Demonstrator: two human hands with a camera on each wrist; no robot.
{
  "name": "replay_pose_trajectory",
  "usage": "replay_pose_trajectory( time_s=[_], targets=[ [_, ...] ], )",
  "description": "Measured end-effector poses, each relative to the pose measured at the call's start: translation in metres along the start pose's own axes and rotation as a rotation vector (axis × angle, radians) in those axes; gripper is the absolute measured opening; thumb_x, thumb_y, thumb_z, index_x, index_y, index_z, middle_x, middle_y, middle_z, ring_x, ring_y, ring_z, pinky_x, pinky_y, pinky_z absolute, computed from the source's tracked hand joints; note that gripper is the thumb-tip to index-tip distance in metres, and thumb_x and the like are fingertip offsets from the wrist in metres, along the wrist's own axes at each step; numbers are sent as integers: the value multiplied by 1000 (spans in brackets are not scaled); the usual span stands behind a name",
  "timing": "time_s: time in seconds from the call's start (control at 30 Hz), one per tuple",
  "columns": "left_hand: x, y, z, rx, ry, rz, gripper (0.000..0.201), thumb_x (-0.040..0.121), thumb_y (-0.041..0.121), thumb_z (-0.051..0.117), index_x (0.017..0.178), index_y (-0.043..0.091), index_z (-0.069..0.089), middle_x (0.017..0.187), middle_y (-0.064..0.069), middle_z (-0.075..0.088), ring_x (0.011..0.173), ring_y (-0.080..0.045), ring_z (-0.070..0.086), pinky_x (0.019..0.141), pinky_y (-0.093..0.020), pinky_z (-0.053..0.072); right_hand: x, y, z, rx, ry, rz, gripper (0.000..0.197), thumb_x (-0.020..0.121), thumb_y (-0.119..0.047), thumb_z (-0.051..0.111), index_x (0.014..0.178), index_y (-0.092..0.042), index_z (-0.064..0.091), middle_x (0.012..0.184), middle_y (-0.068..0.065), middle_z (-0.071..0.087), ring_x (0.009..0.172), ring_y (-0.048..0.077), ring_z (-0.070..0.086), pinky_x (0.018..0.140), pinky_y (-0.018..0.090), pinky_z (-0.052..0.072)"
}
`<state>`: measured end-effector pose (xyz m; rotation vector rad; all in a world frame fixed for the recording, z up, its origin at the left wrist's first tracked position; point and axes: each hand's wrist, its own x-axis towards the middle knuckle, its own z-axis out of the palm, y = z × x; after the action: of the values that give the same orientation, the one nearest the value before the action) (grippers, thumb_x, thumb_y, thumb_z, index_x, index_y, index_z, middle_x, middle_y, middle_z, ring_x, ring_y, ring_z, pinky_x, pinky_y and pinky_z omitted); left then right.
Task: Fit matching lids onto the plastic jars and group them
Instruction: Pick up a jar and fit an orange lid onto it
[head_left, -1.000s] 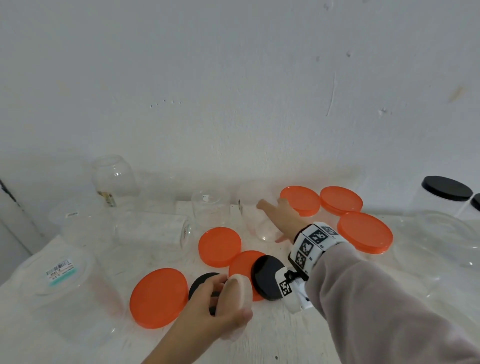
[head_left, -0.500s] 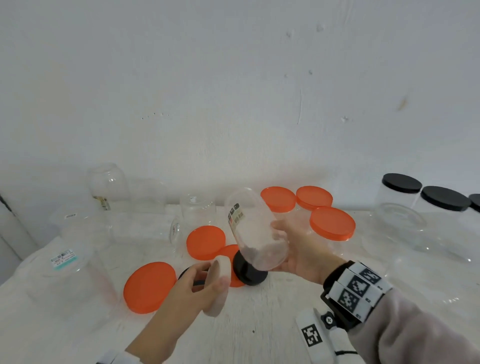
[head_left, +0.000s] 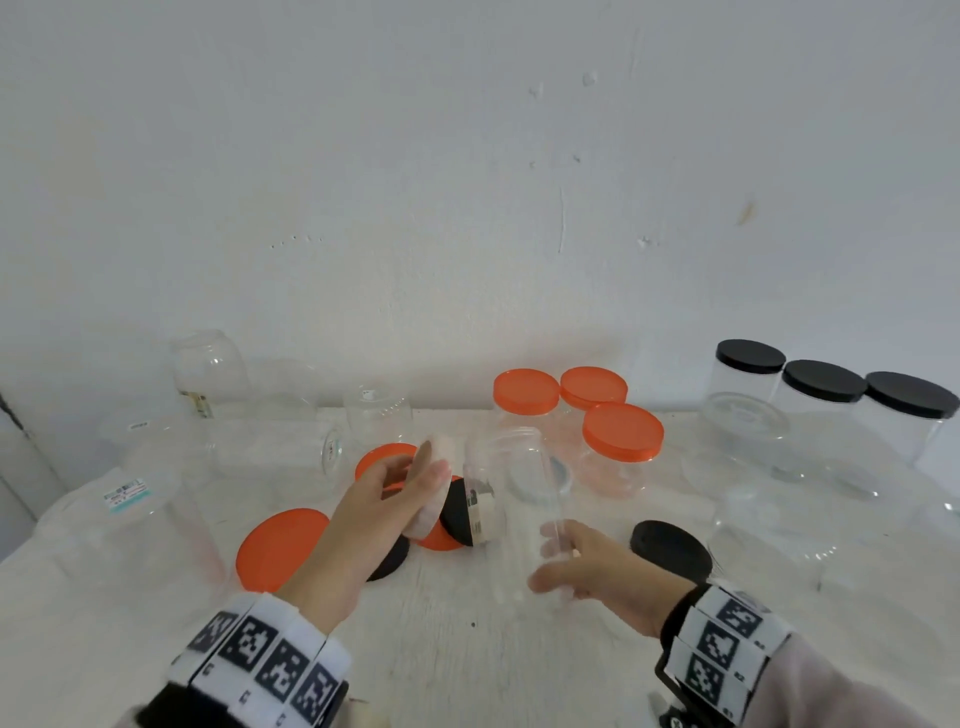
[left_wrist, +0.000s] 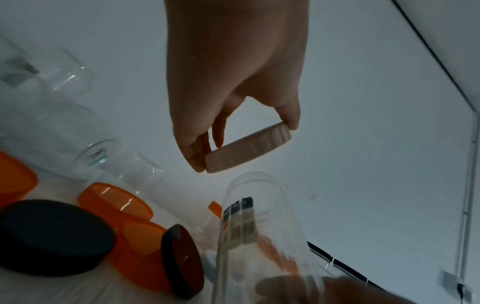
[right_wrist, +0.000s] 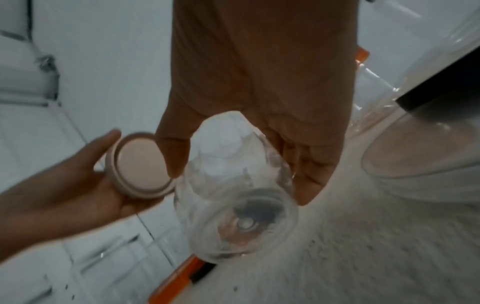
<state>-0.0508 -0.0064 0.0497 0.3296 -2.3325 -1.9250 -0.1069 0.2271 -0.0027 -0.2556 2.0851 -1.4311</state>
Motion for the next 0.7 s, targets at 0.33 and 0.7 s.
replay_pose_trajectory(
  time_s=[0.33, 0.7],
  targets=[
    [0, 25, 17, 41, 18, 100, 77, 56, 68, 64, 123, 32, 50, 111, 19, 61, 98, 9, 56, 69, -12, 42, 10, 23, 7, -166, -6, -142, 96, 59, -21, 87, 125, -36, 19, 129, -14, 35, 128, 8, 32, 98, 20, 35],
    [-1, 33, 35, 323, -117, 209, 82, 65, 62, 73, 135, 29, 46, 129, 15, 49, 116, -2, 48, 94, -24, 43, -9, -1, -4, -70, -11, -303, 109, 55, -40, 89, 131, -60, 14, 131, -40, 34, 120, -21, 31, 86, 6, 34]
  ],
)
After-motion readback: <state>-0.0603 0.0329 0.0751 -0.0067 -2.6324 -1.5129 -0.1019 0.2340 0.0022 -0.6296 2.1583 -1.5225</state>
